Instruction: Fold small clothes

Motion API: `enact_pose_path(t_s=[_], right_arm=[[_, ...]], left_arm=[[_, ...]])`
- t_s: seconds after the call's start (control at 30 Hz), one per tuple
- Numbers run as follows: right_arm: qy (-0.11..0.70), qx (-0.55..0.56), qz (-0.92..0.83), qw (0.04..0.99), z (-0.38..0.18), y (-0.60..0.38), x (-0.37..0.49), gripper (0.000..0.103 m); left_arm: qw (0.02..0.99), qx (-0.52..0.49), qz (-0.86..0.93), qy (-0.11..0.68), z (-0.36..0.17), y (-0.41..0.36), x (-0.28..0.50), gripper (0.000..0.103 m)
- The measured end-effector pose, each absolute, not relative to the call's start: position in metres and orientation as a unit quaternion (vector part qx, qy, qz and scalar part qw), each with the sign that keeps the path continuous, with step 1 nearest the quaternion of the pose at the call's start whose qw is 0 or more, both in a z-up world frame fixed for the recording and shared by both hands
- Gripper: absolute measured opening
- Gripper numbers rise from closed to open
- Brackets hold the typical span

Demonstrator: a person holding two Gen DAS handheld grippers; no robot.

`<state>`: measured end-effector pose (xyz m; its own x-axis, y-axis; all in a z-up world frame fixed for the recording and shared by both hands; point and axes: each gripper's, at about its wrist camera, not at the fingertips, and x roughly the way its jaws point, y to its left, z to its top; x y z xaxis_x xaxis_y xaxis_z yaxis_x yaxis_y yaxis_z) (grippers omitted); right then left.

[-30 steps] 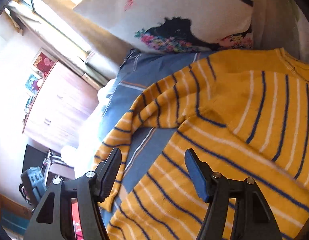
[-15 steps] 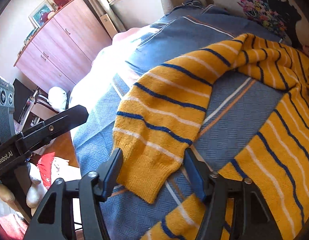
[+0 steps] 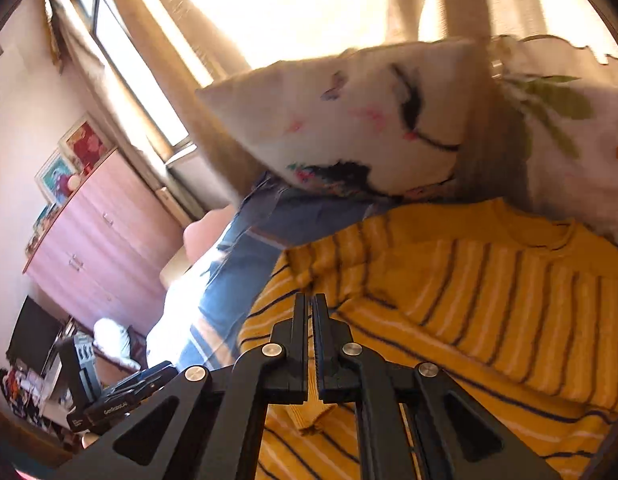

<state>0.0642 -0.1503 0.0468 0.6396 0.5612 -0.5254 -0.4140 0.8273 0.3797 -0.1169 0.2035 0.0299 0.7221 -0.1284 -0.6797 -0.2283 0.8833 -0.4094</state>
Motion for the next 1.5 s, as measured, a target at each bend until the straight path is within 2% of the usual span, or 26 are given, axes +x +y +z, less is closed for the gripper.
enact_pose_path(t_s=[0.1, 0.2, 0.27, 0.3, 0.33, 0.5, 0.6, 0.63, 0.67, 0.7, 0.87, 0.97, 1.03, 1.2, 1.3, 1.37, 1.4, 1.43, 1.5], right_arm=[[0.344, 0.140, 0.177, 0.911, 0.037, -0.228, 0.081, 0.006], [0.385, 0.174, 0.200, 0.884, 0.007, -0.248, 0.081, 0.008], [0.401, 0.148, 0.231, 0.874, -0.010, -0.223, 0.073, 0.029], [0.412, 0.137, 0.253, 0.865, -0.021, -0.203, 0.071, 0.048], [0.425, 0.133, 0.279, 0.851, -0.030, -0.184, 0.072, 0.056], [0.484, 0.073, 0.338, 0.804, -0.077, -0.090, 0.077, 0.056], [0.488, 0.020, 0.337, 0.805, -0.096, -0.054, 0.074, 0.056], [0.477, 0.005, 0.339, 0.811, -0.094, -0.047, 0.069, 0.049], [0.474, 0.001, 0.348, 0.808, -0.091, -0.042, 0.066, 0.033], [0.473, 0.006, 0.356, 0.806, -0.086, -0.042, 0.063, 0.006], [0.384, 0.029, 0.337, 0.859, -0.013, -0.083, 0.057, 0.006], [0.333, 0.070, 0.291, 0.894, 0.032, -0.142, 0.066, 0.006], [0.327, 0.099, 0.251, 0.906, 0.043, -0.185, 0.076, 0.006], [0.380, 0.156, 0.086, 0.907, 0.006, -0.302, 0.106, 0.006], [0.425, 0.168, -0.021, 0.889, -0.037, -0.355, 0.117, 0.011], [0.419, 0.207, -0.016, 0.884, -0.048, -0.374, 0.106, 0.012], [0.407, 0.224, 0.000, 0.885, -0.048, -0.378, 0.099, 0.018], [0.396, 0.229, 0.007, 0.889, -0.046, -0.380, 0.092, 0.030], [0.374, 0.222, 0.009, 0.900, -0.038, -0.380, 0.082, 0.040]], left_arm=[[0.897, -0.230, 0.015, 0.376, 0.027, 0.191, -0.106, 0.063], [0.896, -0.227, 0.011, 0.381, 0.022, 0.182, -0.097, 0.063], [0.893, -0.230, 0.013, 0.386, 0.018, 0.177, -0.091, 0.063], [0.892, -0.231, 0.013, 0.389, 0.017, 0.175, -0.089, 0.063], [0.891, -0.231, 0.013, 0.391, 0.017, 0.172, -0.090, 0.063], [0.896, -0.216, 0.017, 0.386, 0.025, 0.163, -0.096, 0.063], [0.896, -0.219, 0.023, 0.386, 0.026, 0.166, -0.100, 0.065], [0.895, -0.220, 0.024, 0.386, 0.026, 0.167, -0.101, 0.065], [0.895, -0.220, 0.026, 0.388, 0.025, 0.167, -0.100, 0.065], [0.894, -0.219, 0.027, 0.390, 0.024, 0.168, -0.100, 0.066], [0.893, -0.216, 0.014, 0.396, 0.024, 0.160, -0.087, 0.066], [0.895, -0.209, -0.002, 0.394, 0.027, 0.149, -0.081, 0.066], [0.896, -0.202, -0.011, 0.394, 0.029, 0.142, -0.077, 0.066], [0.898, -0.181, -0.029, 0.401, 0.029, 0.126, -0.059, 0.066], [0.897, -0.167, -0.042, 0.407, 0.028, 0.114, -0.044, 0.066], [0.898, -0.151, -0.048, 0.411, 0.028, 0.106, -0.032, 0.067], [0.899, -0.142, -0.049, 0.412, 0.028, 0.102, -0.025, 0.067], [0.899, -0.134, -0.050, 0.414, 0.026, 0.098, -0.017, 0.068], [0.897, -0.121, -0.049, 0.423, 0.022, 0.093, 0.002, 0.069]])
